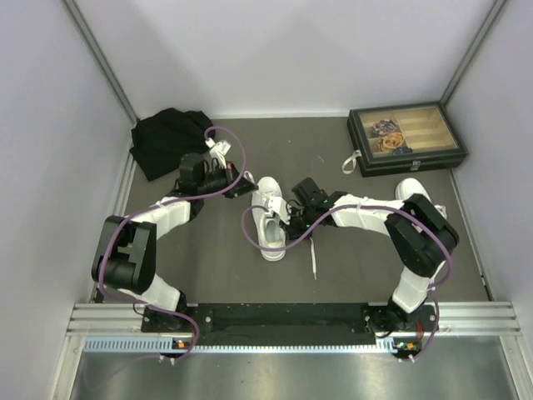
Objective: Tie the shoes
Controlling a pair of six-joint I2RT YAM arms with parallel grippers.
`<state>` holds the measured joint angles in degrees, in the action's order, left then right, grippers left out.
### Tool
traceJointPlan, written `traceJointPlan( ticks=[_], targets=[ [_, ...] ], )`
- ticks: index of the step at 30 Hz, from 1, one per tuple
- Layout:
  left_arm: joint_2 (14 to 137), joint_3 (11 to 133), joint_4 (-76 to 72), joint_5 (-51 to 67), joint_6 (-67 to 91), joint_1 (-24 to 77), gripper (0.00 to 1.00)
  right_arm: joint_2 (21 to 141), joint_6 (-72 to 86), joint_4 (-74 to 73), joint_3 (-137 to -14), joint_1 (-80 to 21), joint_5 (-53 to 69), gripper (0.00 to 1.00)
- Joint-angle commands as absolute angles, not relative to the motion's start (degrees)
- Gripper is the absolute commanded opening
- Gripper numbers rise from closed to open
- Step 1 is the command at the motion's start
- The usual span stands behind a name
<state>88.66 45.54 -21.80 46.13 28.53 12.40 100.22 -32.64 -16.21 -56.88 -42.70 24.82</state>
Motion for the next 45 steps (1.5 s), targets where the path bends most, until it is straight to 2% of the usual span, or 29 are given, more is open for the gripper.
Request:
traceJointPlan(
  ticks=[1,12,18,28,45],
  targets=[
    [87.10,45.97,-22.41,47.29,27.60,11.69,0.00,94.67,-31.12,-20.65,-60.03,-41.84,22.50,0.00],
    [83.59,46.49,-19.34,45.97,27.25,7.04,0.00,85.44,-31.73,-32.51,-58.54,-33.49,19.07,0.00],
    [82.53,49.04,-11.01,45.18,23.74,1.41,0.00,81.83,-32.61,-36.65,-56.60,-33.05,21.00,0.00],
    [79.01,48.78,-6.16,41.93,18.20,-9.39,0.00,78.31,-32.87,-38.67,-53.96,-33.05,23.29,0.00],
    [85.95,53.70,-1.94,40.78,11.43,-11.16,0.00,75.32,-35.59,-42.46,-53.17,-33.13,23.91,0.00]
  ],
)
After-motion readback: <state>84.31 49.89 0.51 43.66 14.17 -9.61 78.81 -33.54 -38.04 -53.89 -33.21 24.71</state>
